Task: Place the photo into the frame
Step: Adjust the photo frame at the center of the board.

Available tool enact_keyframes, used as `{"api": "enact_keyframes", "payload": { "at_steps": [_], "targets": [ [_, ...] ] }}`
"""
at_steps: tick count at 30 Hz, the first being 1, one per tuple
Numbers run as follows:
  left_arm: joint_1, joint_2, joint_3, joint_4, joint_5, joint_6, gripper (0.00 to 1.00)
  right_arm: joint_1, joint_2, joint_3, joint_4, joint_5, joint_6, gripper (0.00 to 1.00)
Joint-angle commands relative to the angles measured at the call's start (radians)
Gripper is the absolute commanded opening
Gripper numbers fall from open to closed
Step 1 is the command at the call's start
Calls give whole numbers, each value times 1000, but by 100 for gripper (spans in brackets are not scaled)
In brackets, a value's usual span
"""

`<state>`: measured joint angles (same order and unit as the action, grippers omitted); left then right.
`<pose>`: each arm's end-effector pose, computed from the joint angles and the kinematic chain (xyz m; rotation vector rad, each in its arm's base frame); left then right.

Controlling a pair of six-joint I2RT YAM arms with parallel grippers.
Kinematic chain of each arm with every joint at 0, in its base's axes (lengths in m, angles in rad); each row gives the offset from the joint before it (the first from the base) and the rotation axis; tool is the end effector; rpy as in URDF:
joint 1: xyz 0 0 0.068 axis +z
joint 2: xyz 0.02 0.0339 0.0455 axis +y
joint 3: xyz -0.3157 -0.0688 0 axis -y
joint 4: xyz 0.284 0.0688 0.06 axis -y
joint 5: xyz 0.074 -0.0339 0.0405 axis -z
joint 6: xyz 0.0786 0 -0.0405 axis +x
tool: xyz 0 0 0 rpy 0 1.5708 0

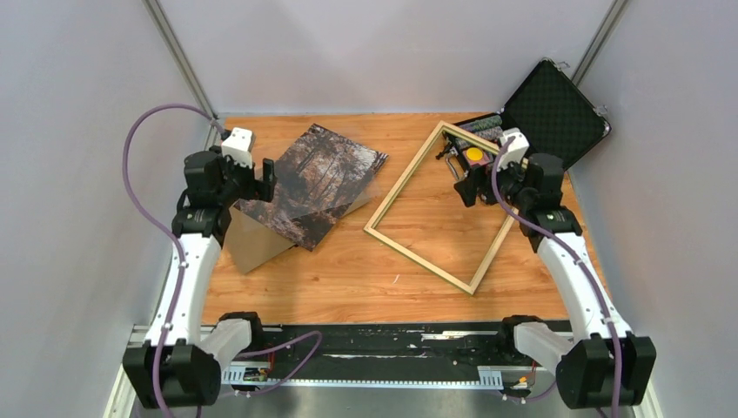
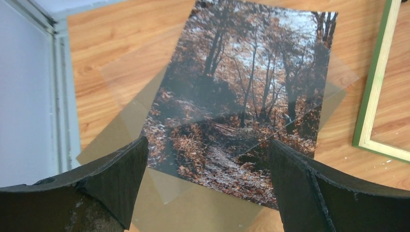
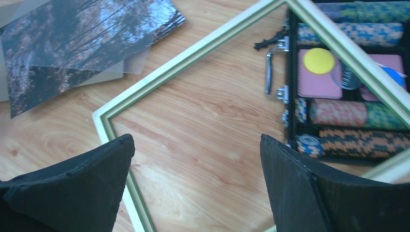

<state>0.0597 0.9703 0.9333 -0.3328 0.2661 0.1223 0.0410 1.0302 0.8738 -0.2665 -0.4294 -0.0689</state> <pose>0.2681 -0.0047 0.3693 0.2362 1.9149 -0.1365 0.2785 0.0442 0.3395 -0.3828 1.9382 0.4089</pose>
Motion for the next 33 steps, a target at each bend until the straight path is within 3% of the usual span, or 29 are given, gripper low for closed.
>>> {"api": "enact_keyframes", "payload": {
  "at_steps": [1,7,17,24,33],
  "targets": [
    [3,107,61,-7,56,-5,100,82,92,81,14,10,17,100],
    [-7,241,93,29,189,-38,100,135,210,109,29,66,28,100],
    [-208,359,132,103,88,33,100,85,145,-23,20,483,-19,95],
    [-233,380,92,177,86,30,100,-158,128,-76,-29,447,48,92],
    [-233,350,31,215,88,25,100,-279,308,-58,-37,355,101,87]
  ]
}}
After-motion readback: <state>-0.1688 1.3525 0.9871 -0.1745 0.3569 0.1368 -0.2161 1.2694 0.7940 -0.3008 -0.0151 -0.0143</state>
